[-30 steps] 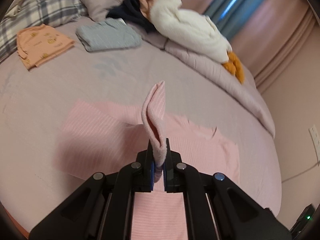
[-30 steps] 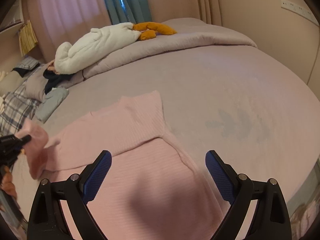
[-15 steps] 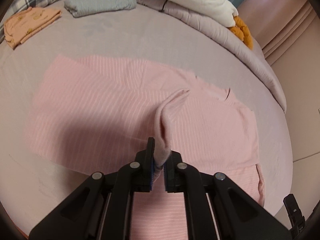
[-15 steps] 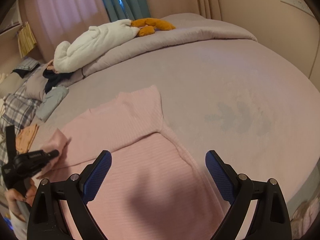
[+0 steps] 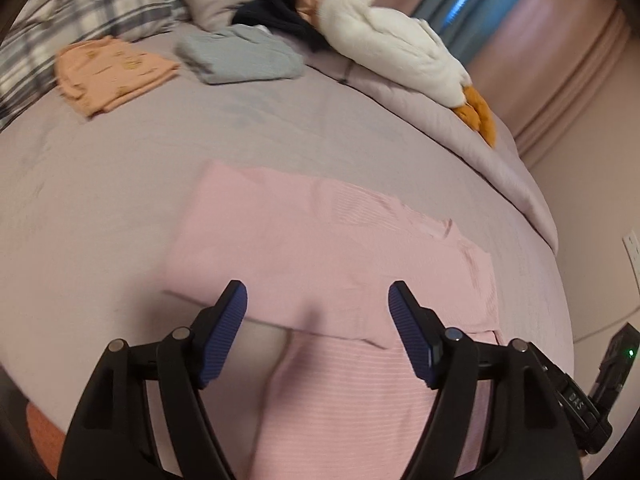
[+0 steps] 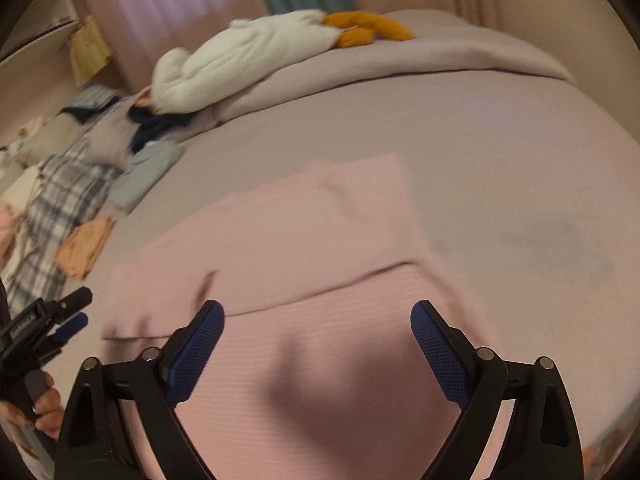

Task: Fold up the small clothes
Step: 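Grasp the other sleeve cuff with the right gripper and lift it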

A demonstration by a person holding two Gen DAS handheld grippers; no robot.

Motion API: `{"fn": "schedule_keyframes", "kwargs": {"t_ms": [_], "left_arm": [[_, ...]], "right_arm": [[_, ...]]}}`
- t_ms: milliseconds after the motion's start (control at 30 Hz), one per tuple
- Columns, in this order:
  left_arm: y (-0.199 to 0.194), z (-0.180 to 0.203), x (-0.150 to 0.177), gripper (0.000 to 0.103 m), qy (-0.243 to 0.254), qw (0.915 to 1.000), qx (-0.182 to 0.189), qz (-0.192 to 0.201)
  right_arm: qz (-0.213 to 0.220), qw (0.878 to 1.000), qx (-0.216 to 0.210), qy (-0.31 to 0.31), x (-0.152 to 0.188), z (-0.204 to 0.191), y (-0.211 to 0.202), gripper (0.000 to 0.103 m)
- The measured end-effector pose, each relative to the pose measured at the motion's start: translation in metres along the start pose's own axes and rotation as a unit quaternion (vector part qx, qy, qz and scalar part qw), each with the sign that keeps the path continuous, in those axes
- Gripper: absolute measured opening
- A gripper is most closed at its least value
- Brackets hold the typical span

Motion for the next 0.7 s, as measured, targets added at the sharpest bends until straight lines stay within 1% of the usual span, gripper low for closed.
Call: {"fn": "schedule_keyframes", "kwargs": {"t_ms": [100,133,167,267,300,333,367,433,533,567,600,667,700], "left_arm": [[-0.007,-0.011,0.004,0.074,-0.006,0.9998,-0.017,0.005],[-0.008,-0.014,0.005,0.074,-0.009,0.9997,-0.021,0.005],[-0.01,-0.018,0.007,0.074,-0.014,0.9996,-0.024,0.005],[-0.015,-0.028,0.011,0.073,-0.027,0.9993,-0.024,0.004],[-0.016,-0.03,0.012,0.073,-0.029,0.9992,-0.025,0.004],[-0.017,-0.031,0.012,0.073,-0.031,0.9991,-0.027,0.005],[-0.018,-0.033,0.013,0.073,-0.032,0.999,-0.03,0.006],[-0.019,-0.036,0.014,0.073,-0.034,0.9989,-0.032,0.004],[-0.023,-0.041,0.018,0.073,-0.039,0.9987,-0.033,0.005],[-0.024,-0.042,0.018,0.073,-0.039,0.9986,-0.034,0.007],[-0.025,-0.044,0.019,0.073,-0.038,0.9986,-0.036,0.008],[-0.026,-0.047,0.019,0.073,-0.04,0.9984,-0.038,0.009],[-0.026,-0.049,0.02,0.073,-0.045,0.9983,-0.037,0.008]], "right_arm": [[-0.022,0.999,-0.04,-0.02,0.0,-0.03,0.014,0.093],[-0.031,0.998,-0.055,-0.027,0.0,-0.042,0.019,0.088],[-0.04,0.996,-0.066,-0.033,0.001,-0.052,0.024,0.085],[-0.073,0.992,-0.092,-0.048,0.003,-0.079,0.043,0.074],[-0.082,0.99,-0.098,-0.053,0.004,-0.087,0.048,0.067],[-0.092,0.989,-0.102,-0.059,0.006,-0.094,0.054,0.063],[-0.105,0.987,-0.105,-0.066,0.008,-0.105,0.062,0.062],[-0.117,0.985,-0.102,-0.074,0.01,-0.114,0.071,0.062],[-0.135,0.983,-0.087,-0.091,0.016,-0.125,0.084,0.06],[-0.145,0.981,-0.083,-0.101,0.019,-0.13,0.089,0.059],[-0.146,0.98,-0.081,-0.11,0.02,-0.131,0.089,0.056],[-0.143,0.979,-0.066,-0.13,0.021,-0.133,0.092,0.053],[-0.142,0.979,-0.062,-0.135,0.021,-0.134,0.093,0.047]]}}
Point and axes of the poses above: each gripper's, at about its wrist camera, not at the fingertips, and y roughly the way its jaws point, z to its right, x to its underside, the point moved 5 cm from there along y, roughly the way its jaws point, and after that the axes turned 9 degrees about x, right-handed, at the moved point
